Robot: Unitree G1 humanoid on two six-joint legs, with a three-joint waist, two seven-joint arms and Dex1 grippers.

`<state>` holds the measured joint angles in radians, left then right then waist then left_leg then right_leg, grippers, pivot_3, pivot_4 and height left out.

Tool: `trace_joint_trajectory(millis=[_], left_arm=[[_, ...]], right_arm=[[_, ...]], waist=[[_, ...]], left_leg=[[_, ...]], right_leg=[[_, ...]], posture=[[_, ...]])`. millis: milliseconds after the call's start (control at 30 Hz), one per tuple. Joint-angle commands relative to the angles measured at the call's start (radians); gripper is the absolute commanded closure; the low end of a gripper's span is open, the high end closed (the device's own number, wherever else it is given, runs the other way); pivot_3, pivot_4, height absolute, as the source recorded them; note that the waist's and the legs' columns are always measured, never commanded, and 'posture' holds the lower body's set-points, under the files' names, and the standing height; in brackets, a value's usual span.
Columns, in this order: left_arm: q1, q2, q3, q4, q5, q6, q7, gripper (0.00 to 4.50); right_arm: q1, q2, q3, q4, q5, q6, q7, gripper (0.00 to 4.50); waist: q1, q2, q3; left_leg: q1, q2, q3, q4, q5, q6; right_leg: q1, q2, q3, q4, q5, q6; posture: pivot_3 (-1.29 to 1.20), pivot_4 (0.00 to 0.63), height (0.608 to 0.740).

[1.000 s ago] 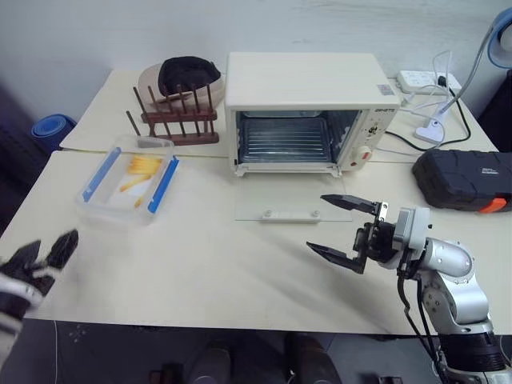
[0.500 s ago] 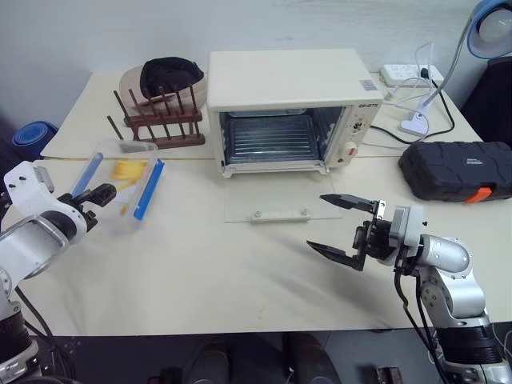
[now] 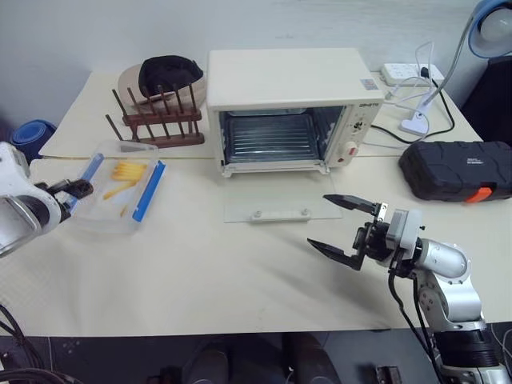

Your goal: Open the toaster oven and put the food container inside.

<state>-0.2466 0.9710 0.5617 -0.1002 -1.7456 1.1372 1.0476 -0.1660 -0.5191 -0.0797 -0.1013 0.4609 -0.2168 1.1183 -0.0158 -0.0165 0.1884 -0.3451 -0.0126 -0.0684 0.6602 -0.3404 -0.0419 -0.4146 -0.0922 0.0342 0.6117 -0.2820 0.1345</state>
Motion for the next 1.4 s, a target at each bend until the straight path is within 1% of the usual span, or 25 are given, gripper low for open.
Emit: trace_joint_trajectory(millis=[33,133,267,367,500,633,767,833,933,1000,1067,1167,1233,1300,1400], left_arm=[[0.04,0.011,0.01,-0.03,-0.049,-0.064,0.064,0.02],[0.062,-0.001,-0.013,-0.04,-0.063,-0.104,0.074,0.02],[0.034,-0.073,-0.099,-0.013,-0.05,-0.151,0.057,0.02],[0.02,-0.097,-0.134,0.025,-0.025,-0.163,0.046,0.02],[0.004,-0.086,-0.142,0.054,0.011,-0.172,0.032,0.81],[-0.008,-0.07,-0.121,0.08,0.027,-0.172,0.019,2.05],[-0.03,-0.053,-0.1,0.108,0.038,-0.168,0.001,3.17],[-0.046,-0.024,-0.091,0.128,0.054,-0.151,-0.029,3.62],[-0.076,0.096,-0.101,0.149,0.134,-0.076,-0.165,4.43],[-0.098,0.153,-0.113,0.166,0.156,-0.019,-0.239,4.5],[-0.126,0.198,-0.134,0.18,0.167,0.039,-0.314,4.5],[-0.197,0.244,-0.195,0.169,0.17,0.139,-0.438,4.5],[-0.238,0.25,-0.221,0.161,0.162,0.182,-0.485,4.5],[-0.296,0.242,-0.258,0.137,0.123,0.22,-0.52,4.5],[-0.405,0.192,-0.327,0.133,0.084,0.236,-0.504,4.5]], right_arm=[[0.002,0.011,0.001,-0.004,0.006,-0.034,0.004,0.0],[0.001,0.014,0.003,-0.008,0.004,-0.032,-0.004,0.0],[0.01,0.009,0.01,-0.056,0.007,-0.005,-0.024,0.0],[0.007,0.007,0.019,-0.085,0.014,0.009,-0.029,0.0],[-0.008,0.014,0.023,-0.118,0.037,0.024,-0.037,0.0],[-0.014,0.03,0.025,-0.139,0.06,0.04,-0.056,0.0],[-0.014,0.033,0.034,-0.149,0.055,0.045,-0.063,0.0],[-0.013,0.031,0.032,-0.147,0.049,0.045,-0.069,0.0],[-0.013,0.023,0.02,-0.139,0.04,0.044,-0.081,0.0],[-0.014,0.017,0.006,-0.131,0.045,0.048,-0.086,0.0],[-0.012,0.008,-0.005,-0.117,0.052,0.05,-0.082,0.0],[-0.01,-0.003,-0.019,-0.086,0.047,0.04,-0.08,0.0],[-0.006,-0.007,-0.029,-0.07,0.044,0.036,-0.081,0.0],[0.014,-0.019,-0.051,-0.056,0.042,0.027,-0.074,0.0],[0.047,-0.042,-0.077,-0.055,0.033,0.024,-0.082,0.0]], waist=[[0.002,0.0,0.0],[0.007,0.0,0.0],[0.016,0.0,0.0],[0.015,0.0,0.0],[0.007,0.0,0.0],[0.009,0.0,0.0],[0.013,0.0,0.0],[0.013,0.0,0.0],[0.008,0.0,0.0],[0.01,-0.001,0.0],[0.011,0.0,0.0],[0.011,0.0,0.0],[0.012,-0.001,0.0],[0.013,-0.001,0.0],[0.016,-0.001,0.0]], left_leg=[[0.0,0.0,0.0,0.0,0.0,0.0],[0.0,0.0,0.0,0.0,0.0,0.0],[0.0,-0.001,0.0,0.0,0.0,0.0],[0.0,-0.002,0.0,0.0,0.0,0.0],[0.0,0.0,0.0,0.0,0.0,0.0],[0.0,0.0,0.0,0.0,0.0,-0.001],[0.0,-0.001,0.0,0.0,0.0,0.0],[0.0,-0.001,0.0,0.0,0.0,0.0],[-0.001,-0.001,0.0,0.0,0.0,0.0],[-0.006,0.0,0.0,0.0,0.001,-0.001],[-0.008,-0.001,0.001,0.0,0.001,-0.001],[-0.01,-0.001,0.002,0.0,0.001,-0.001],[-0.011,-0.001,0.003,0.0,0.002,-0.001],[-0.011,-0.002,0.003,0.0,0.002,0.0],[-0.012,-0.002,0.002,0.0,0.002,0.0]], right_leg=[[0.0,0.0,0.0,0.0,0.0,0.0],[0.0,0.0,0.0,0.0,0.0,0.0],[0.001,-0.001,0.0,0.0,0.0,0.0],[0.001,-0.001,-0.001,0.0,0.0,0.0],[0.0,0.001,0.0,0.0,0.0,0.0],[0.0,0.001,0.0,0.0,0.0,0.0],[0.0,0.0,-0.001,-0.001,0.0,0.0],[0.0,0.001,-0.001,0.0,0.0,0.0],[-0.001,0.001,-0.001,-0.001,0.0,0.0],[-0.005,0.003,-0.001,0.0,0.0,0.0],[-0.009,0.002,0.0,0.001,0.0,0.0],[-0.011,0.002,0.0,0.002,0.0,0.0],[-0.011,0.001,0.0,0.002,0.0,0.0],[-0.011,0.001,0.0,0.002,0.0,0.0],[-0.012,0.0,-0.001,0.003,0.0,0.0]], posture=[[0.0,0.15,0.74],[0.0,0.15,0.74],[0.0,0.15,0.74],[0.0,0.15,0.74],[0.0,0.15,0.74],[0.0,0.15,0.74],[0.0,0.15,0.74],[0.0,0.15,0.74],[0.0,0.15,0.74],[0.0,0.15,0.74],[0.0,0.15,0.74],[0.0,0.15,0.74],[0.0,0.15,0.74],[0.0,0.15,0.74],[0.0,0.15,0.74]])
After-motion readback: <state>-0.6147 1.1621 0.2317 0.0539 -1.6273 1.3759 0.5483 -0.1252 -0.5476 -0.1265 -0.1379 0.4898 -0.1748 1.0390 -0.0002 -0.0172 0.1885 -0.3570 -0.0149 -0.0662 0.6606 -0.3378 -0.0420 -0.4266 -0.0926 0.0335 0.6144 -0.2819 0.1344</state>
